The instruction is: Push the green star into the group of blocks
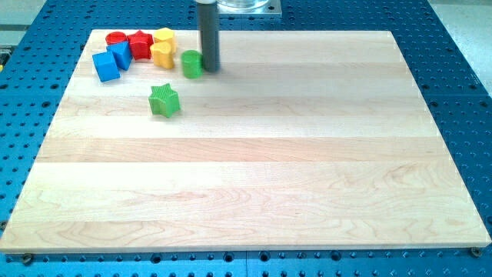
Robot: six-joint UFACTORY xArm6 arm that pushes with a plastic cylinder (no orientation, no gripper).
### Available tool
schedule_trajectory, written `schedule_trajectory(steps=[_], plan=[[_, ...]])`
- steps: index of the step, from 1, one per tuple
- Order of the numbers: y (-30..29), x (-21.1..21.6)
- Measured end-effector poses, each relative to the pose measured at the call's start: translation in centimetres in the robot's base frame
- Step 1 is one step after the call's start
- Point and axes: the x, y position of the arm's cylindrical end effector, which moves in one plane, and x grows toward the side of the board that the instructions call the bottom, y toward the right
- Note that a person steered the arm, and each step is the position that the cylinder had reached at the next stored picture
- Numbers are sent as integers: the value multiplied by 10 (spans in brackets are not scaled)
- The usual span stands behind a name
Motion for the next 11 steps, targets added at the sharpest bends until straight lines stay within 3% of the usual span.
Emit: schedule_trajectory(steps=[1,2,3,5,6,8,11], plan=[[-38,2],[25,53],[31,127],[-68,80],[-81,121],[-96,55],[-99,55]])
